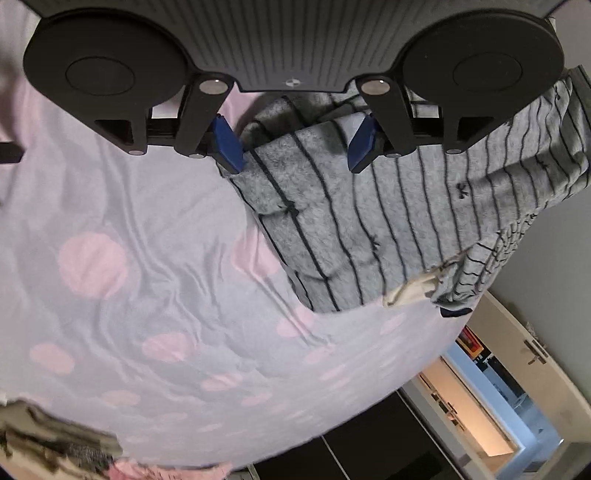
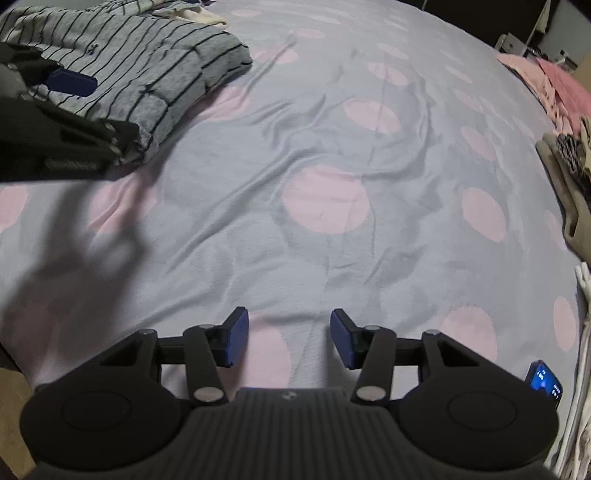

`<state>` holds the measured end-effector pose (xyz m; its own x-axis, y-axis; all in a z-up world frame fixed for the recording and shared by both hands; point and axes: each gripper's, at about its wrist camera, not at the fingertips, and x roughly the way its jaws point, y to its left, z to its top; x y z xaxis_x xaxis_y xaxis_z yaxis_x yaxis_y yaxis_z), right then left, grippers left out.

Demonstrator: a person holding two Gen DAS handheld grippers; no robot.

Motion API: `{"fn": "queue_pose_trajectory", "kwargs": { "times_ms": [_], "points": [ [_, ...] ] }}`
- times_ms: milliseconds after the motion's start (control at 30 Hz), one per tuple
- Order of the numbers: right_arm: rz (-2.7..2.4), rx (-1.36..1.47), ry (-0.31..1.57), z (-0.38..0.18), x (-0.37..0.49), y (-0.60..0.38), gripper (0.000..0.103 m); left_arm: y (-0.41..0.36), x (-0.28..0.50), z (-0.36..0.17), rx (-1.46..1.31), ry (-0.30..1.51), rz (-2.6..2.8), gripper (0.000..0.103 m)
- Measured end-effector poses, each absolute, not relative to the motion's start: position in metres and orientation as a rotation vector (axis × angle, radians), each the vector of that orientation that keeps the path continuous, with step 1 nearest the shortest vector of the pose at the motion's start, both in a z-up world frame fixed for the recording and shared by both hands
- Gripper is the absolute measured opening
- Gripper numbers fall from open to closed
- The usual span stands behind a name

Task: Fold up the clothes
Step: 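Grasp the folded grey garment edge with the left tool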

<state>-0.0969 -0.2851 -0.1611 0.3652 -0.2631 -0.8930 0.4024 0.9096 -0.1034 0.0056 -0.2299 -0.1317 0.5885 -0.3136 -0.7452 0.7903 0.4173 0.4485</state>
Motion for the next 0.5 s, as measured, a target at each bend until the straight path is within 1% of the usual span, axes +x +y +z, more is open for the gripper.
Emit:
{"fn": "queue_pose_trajectory", "kwargs": {
  "times_ms": [100, 233, 300, 367, 400, 433, 467, 500],
  "points": [
    [-0.424, 0.146, 1.126, -0.163, -0.096, -0.286, 0.053, -0.234, 0.011, -0.146, 0.926, 0.651, -0.725, 0.061],
    [-0.418, 0.146, 1.135, -0.166, -0.094, -0.288, 0.053, -0.235, 0.019, -0.153, 0.934, 0.672, -0.731, 0.06],
    [-0.418, 0.14, 1.142, -0.167, -0.093, -0.289, 0.053, -0.235, 0.024, -0.152, 0.915, 0.7, -0.737, 0.055],
    [-0.418, 0.135, 1.149, -0.169, -0.092, -0.289, 0.056, -0.235, 0.026, -0.152, 0.905, 0.72, -0.744, 0.045],
    [-0.417, 0.131, 1.151, -0.169, -0.092, -0.289, 0.056, -0.235, 0.026, -0.152, 0.906, 0.724, -0.748, 0.042],
    [-0.416, 0.129, 1.153, -0.17, -0.091, -0.289, 0.056, -0.236, 0.026, -0.152, 0.91, 0.724, -0.748, 0.037],
    [-0.416, 0.129, 1.154, -0.17, -0.091, -0.289, 0.056, -0.236, 0.025, -0.152, 0.915, 0.723, -0.746, 0.029],
    [-0.416, 0.13, 1.156, -0.169, -0.091, -0.289, 0.056, -0.236, 0.025, -0.152, 0.919, 0.723, -0.744, 0.025]
  ]
}}
